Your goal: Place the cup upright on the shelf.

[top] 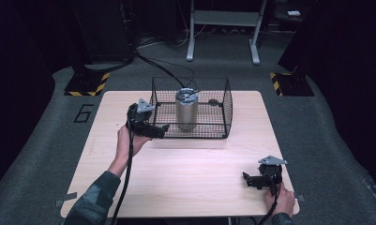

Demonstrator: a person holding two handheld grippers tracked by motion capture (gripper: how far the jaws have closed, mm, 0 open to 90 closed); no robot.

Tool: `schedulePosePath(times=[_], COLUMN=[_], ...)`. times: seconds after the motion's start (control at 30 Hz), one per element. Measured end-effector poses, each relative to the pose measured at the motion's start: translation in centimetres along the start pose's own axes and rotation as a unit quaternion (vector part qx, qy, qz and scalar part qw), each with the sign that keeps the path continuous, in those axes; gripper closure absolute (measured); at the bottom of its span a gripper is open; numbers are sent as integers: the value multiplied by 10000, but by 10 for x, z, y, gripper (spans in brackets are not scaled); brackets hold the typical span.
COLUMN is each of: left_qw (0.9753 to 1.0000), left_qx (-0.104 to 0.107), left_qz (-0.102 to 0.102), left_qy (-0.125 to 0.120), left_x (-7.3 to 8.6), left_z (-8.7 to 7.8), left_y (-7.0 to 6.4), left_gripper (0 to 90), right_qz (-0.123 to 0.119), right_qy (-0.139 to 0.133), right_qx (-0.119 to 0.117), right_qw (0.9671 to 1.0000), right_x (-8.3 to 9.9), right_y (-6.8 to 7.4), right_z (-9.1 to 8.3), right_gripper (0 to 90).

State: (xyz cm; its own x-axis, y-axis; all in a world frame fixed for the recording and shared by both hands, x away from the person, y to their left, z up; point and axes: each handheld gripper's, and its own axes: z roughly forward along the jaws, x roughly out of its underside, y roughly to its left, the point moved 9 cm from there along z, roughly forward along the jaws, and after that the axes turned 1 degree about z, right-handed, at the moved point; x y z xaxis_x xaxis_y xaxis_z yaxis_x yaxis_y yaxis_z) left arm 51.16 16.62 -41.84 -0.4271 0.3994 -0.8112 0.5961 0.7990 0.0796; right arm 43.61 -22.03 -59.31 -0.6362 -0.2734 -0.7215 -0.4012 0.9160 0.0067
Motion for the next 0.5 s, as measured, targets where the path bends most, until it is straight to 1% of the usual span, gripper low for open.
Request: schedulePosePath(times=[0.07, 0.13, 0.17, 0.2, 0.23, 0.27, 0.33, 0.37, 0.43, 0.47, 0.5], left_qw=[10000, 9999, 9997, 9997, 9997, 9997, 9994, 9989, 9984, 9980, 9980], left_qx=[-72, -118, -208, -208, -212, -212, -249, -343, -360, -380, -380], left_qz=[-25, -57, -100, -100, -132, -132, -195, -265, -393, -425, -425], left_qy=[40, 41, 51, 51, 69, 69, 164, 149, 196, 260, 260], left_x=[16, 25, 39, 39, 46, 46, 62, 73, 89, 97, 97], left_z=[-9, -14, -21, -21, -23, -23, -27, -31, -34, -35, -35], left_y=[3, 5, 9, 9, 10, 10, 13, 15, 17, 18, 18], left_gripper=[0, 0, 0, 0, 0, 0, 0, 0, 0, 0, 0], right_qz=[5, 4, 4, 4, 2, 2, 3, -5, -7, -8, -9], right_qy=[-11, -8, -22, -22, -9, -9, -14, 25, 14, 18, 25], right_qx=[-14, -11, -5, -5, -3, -3, -5, -12, -5, -5, -7], right_qw=[10000, 10000, 10000, 10000, 10000, 10000, 10000, 10000, 10000, 10000, 10000], right_x=[0, 0, 0, 0, 0, 0, 0, 0, 0, 0, 0], right_y=[0, 0, 0, 0, 0, 0, 0, 0, 0, 0, 0], right_z=[0, 0, 0, 0, 0, 0, 0, 0, 0, 0, 0], right_gripper=[0, 0, 0, 0, 0, 0, 0, 0, 0, 0, 0])
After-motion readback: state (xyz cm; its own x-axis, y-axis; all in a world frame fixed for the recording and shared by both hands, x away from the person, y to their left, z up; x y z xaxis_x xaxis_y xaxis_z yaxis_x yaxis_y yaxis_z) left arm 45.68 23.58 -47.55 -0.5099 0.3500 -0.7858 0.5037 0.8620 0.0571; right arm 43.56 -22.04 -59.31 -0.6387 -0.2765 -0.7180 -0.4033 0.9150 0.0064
